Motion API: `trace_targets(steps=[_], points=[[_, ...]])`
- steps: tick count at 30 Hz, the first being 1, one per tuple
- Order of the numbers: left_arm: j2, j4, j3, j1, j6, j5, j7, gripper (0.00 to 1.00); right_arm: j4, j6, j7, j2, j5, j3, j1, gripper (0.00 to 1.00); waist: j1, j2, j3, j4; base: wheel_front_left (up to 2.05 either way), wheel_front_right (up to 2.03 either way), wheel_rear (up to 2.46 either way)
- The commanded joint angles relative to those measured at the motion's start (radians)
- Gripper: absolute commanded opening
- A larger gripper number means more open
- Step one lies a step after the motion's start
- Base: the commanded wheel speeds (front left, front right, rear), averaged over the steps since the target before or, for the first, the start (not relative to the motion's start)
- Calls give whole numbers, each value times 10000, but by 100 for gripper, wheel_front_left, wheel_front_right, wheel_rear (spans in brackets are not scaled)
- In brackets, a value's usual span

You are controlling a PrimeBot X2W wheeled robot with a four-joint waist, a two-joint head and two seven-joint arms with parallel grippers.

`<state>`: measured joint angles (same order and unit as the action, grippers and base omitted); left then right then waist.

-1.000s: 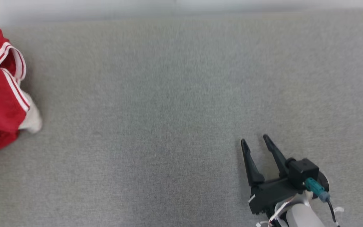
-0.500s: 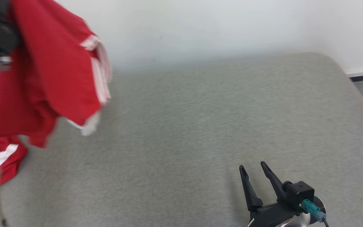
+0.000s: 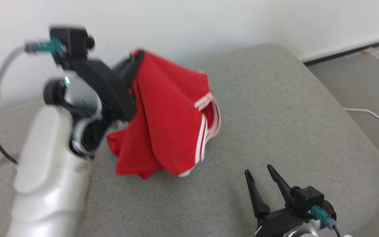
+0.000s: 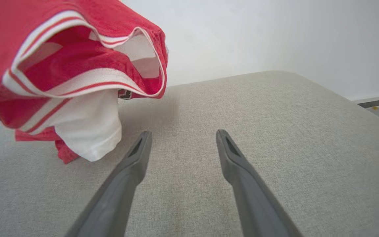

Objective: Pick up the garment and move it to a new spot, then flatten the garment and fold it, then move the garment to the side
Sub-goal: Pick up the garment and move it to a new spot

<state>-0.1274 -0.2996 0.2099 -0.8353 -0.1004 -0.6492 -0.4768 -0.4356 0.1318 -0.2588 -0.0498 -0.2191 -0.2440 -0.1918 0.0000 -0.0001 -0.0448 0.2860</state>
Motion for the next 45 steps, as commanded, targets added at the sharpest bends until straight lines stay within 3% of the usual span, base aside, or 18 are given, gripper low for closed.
trace_targets(steps=[1,4,10,11,12,13,18,25,29,36,45], points=[[48,-192,23,308,-37,79,325,0,46,-21,-10,-11,119,-19,-95,100,0,1,-357,473,0,0,0],[227,-953,204,881,-18,294,1063,0,75,-21,29,-11,132,-49,-88,100,0,1,-449,655,0,0,0],[56,-2818,1256,1612,68,1711,2314,0,133,-21,173,-10,371,195,138,100,0,1,-361,649,0,0,0],[77,-3078,1369,1679,78,1810,2501,31,169,-21,190,-8,402,248,172,100,0,1,-332,598,0,0,0],[156,-3320,1404,1763,112,1853,2733,91,198,-21,216,-11,443,334,213,100,0,1,-287,522,0,0,0],[211,-3512,1498,1822,80,1938,2919,100,223,-21,272,-10,479,408,261,100,0,1,-236,433,0,0,0],[388,-3902,1522,2205,270,2009,4462,100,421,-21,411,-14,651,799,572,100,0,1,132,-151,0,0,0],[295,-3237,1135,3629,624,2112,7120,100,746,-21,559,-10,890,1638,1063,100,0,1,765,-1218,0,0,0],[-48,-1927,429,4841,854,2330,7426,100,1072,-21,727,-11,1171,2185,1398,100,0,1,1086,-1884,0,0,0],[0,321,-1008,7072,796,2753,7411,100,1639,-21,992,-11,1445,2752,1728,100,0,1,1403,-2511,0,0,0],[160,1224,-1979,8823,580,3353,7414,100,2080,-21,1153,-10,1449,2737,1972,100,0,1,1521,-2735,0,0,0]])
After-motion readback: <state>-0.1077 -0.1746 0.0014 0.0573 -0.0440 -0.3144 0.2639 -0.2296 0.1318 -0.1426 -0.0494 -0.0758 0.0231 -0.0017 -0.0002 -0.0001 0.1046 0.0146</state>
